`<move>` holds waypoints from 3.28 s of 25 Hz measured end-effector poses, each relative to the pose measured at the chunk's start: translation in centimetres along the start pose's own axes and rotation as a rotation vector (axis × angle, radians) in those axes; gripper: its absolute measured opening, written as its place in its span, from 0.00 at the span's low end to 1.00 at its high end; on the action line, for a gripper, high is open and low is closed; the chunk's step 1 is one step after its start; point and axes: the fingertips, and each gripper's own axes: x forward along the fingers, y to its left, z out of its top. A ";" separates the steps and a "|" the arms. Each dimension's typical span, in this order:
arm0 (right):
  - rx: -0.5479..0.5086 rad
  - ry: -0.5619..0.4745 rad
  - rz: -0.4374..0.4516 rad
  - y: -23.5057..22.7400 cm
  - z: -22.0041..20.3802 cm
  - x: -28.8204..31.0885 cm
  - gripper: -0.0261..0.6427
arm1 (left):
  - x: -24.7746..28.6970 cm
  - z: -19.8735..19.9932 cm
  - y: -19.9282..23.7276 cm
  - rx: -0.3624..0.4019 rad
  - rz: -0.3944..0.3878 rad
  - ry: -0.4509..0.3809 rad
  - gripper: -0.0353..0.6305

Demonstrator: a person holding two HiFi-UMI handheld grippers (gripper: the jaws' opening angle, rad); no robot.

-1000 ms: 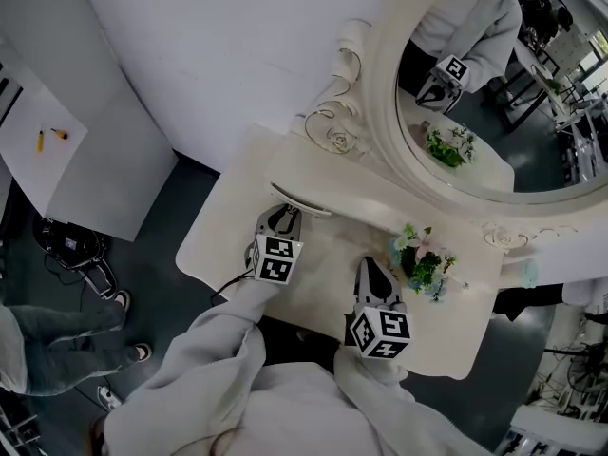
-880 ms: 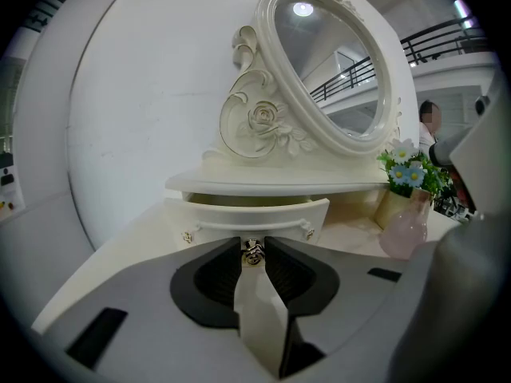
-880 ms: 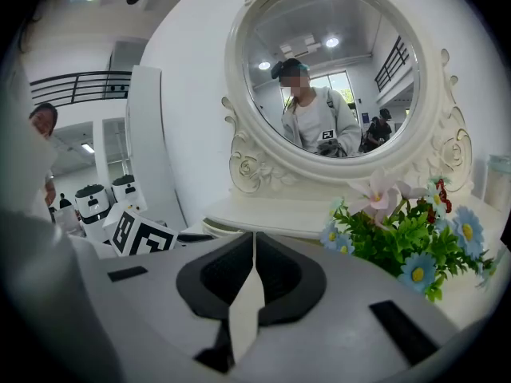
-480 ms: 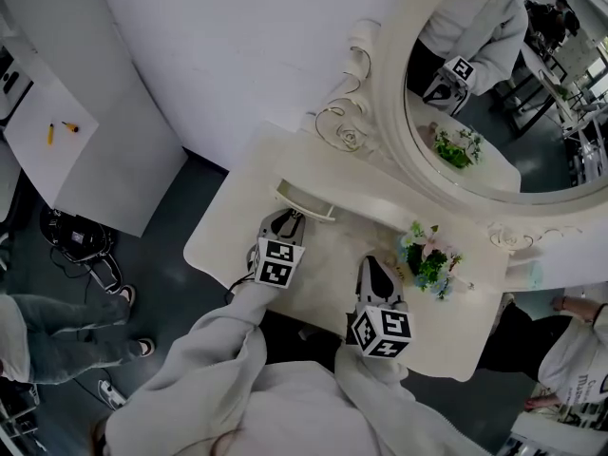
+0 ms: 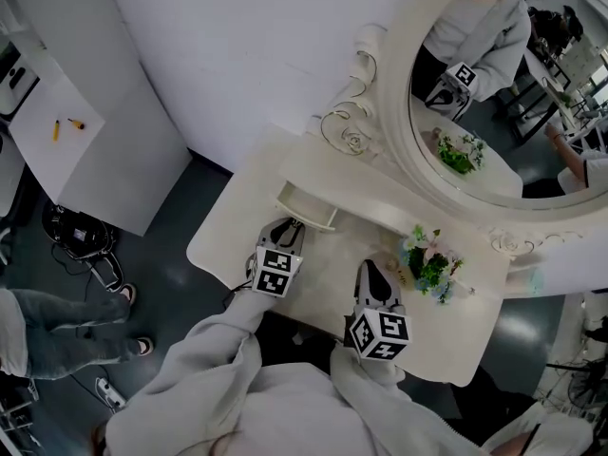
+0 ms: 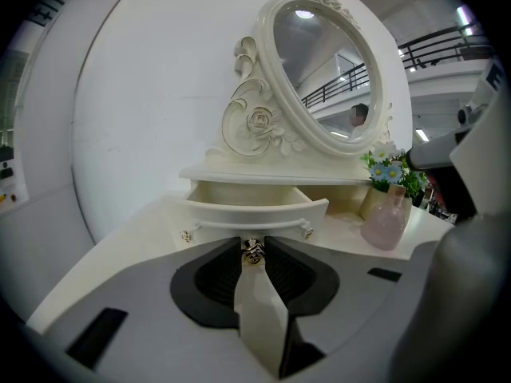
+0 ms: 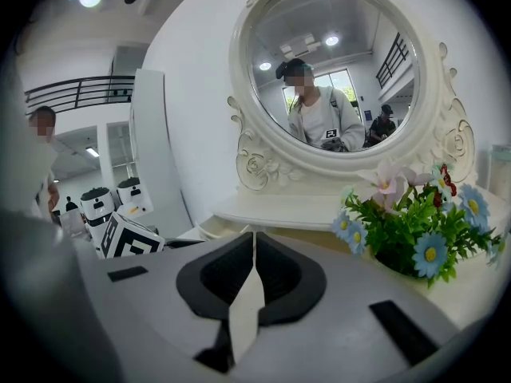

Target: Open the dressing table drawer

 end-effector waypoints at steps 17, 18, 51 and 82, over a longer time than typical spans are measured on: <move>-0.003 0.003 0.024 0.3 -0.1 1.4 0.09 | -1.7 -0.6 -0.3 0.000 -0.011 0.000 0.21; -0.002 0.003 0.023 0.2 -0.1 1.4 0.09 | -1.8 -0.7 -0.3 -0.002 -0.010 0.003 0.21; 0.024 -0.010 0.044 -0.9 0.1 1.0 0.09 | -4.0 -0.5 -0.7 -0.127 -0.010 0.038 0.29; -0.022 -0.089 0.083 -2.6 1.8 -1.9 0.09 | -12.8 7.2 -4.1 -0.099 -0.065 -0.272 0.08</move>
